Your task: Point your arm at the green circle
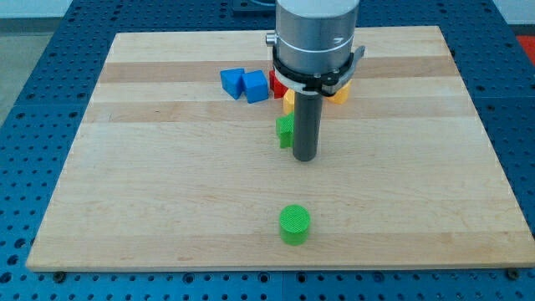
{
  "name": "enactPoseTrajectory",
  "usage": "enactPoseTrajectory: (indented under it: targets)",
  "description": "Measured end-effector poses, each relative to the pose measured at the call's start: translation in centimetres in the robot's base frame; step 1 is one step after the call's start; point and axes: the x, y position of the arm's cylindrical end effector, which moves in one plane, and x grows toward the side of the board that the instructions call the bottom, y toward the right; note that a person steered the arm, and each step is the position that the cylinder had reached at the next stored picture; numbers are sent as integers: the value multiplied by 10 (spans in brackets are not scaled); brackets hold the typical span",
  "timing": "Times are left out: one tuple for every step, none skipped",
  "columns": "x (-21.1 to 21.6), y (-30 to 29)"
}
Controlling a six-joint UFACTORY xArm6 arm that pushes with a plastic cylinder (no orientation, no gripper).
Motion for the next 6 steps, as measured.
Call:
enactPoseTrajectory:
  targets:
    - [-4, 0]
    - [-4, 0]
    - [17, 30]
    - [59, 73]
    - [141, 53]
    - [150, 46]
